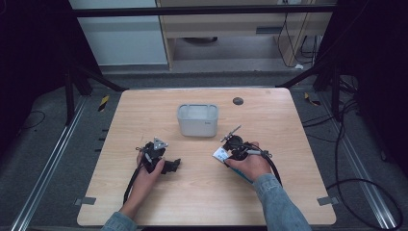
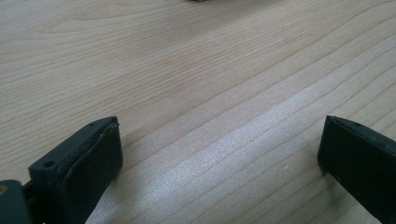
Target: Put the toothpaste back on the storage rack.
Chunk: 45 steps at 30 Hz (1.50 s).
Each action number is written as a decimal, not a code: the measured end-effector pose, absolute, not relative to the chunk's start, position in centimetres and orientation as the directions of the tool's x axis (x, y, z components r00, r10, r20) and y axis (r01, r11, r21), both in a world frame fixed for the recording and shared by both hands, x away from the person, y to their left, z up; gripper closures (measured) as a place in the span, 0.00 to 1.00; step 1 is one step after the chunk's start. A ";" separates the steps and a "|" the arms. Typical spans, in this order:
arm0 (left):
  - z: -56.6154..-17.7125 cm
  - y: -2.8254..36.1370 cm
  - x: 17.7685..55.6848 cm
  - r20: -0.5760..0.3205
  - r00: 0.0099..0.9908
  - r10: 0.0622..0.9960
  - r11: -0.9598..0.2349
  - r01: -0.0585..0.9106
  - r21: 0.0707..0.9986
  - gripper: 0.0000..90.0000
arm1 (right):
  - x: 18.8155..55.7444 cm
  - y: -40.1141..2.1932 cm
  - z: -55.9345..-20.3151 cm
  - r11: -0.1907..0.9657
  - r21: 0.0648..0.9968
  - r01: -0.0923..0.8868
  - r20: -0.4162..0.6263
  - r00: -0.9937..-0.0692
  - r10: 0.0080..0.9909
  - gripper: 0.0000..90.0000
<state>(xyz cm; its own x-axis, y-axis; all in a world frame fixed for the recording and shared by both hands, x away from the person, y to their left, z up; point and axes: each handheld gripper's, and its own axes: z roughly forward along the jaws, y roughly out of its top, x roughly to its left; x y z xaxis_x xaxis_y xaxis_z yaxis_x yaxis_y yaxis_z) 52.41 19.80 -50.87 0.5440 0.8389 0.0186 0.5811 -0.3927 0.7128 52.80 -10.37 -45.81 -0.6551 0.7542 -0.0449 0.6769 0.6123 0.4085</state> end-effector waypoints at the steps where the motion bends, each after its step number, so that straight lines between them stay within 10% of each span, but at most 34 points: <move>1: -50.9 19.8 52.4 0.019 0.544 0.839 -0.393 0.581 0.713 0.00 | 52.8 -10.4 -45.8 0.612 0.409 0.677 -0.045 -0.655 0.754 0.53; 45: -50.9 19.8 52.5 0.021 0.549 0.836 -0.399 0.581 0.710 0.00 | 53.9 -10.7 -46.7 0.611 0.318 0.725 0.034 -0.653 0.757 0.79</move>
